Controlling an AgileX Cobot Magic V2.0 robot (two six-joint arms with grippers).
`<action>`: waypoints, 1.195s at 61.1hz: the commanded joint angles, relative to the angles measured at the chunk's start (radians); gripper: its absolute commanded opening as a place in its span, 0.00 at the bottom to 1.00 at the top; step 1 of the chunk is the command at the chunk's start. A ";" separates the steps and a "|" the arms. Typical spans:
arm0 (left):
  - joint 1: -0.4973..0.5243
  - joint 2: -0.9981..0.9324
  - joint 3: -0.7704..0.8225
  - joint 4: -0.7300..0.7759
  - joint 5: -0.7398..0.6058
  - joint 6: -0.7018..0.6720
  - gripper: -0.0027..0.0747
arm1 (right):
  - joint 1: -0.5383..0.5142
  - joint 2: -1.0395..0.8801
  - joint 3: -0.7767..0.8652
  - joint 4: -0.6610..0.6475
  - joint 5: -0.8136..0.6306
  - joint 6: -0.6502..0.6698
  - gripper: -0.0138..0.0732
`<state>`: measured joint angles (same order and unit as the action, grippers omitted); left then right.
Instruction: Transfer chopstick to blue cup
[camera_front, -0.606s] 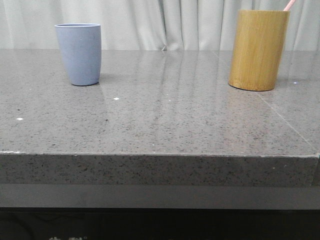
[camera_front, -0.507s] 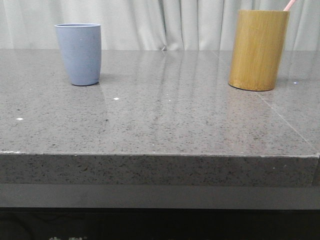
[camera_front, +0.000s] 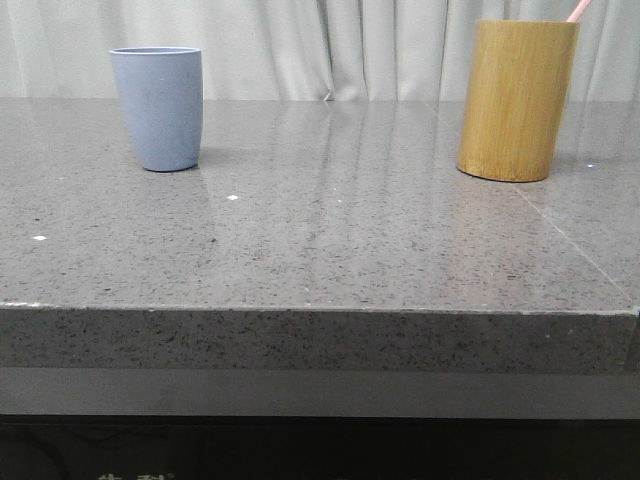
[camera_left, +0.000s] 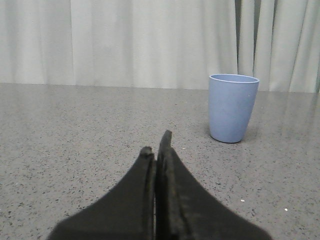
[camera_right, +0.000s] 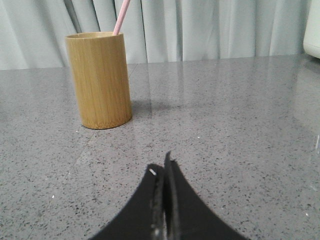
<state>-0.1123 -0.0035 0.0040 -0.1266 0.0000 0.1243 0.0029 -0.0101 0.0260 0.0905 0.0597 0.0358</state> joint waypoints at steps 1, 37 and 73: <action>0.002 -0.023 0.012 -0.007 -0.080 -0.006 0.01 | -0.006 -0.021 -0.003 -0.011 -0.085 -0.003 0.08; 0.002 0.036 -0.326 -0.007 0.094 -0.006 0.01 | -0.006 0.005 -0.305 -0.039 0.140 -0.003 0.08; 0.002 0.556 -0.802 -0.007 0.495 -0.006 0.01 | -0.006 0.490 -0.780 -0.123 0.466 -0.003 0.08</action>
<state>-0.1123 0.4987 -0.7613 -0.1266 0.5498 0.1243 0.0029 0.4195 -0.7199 -0.0212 0.5697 0.0358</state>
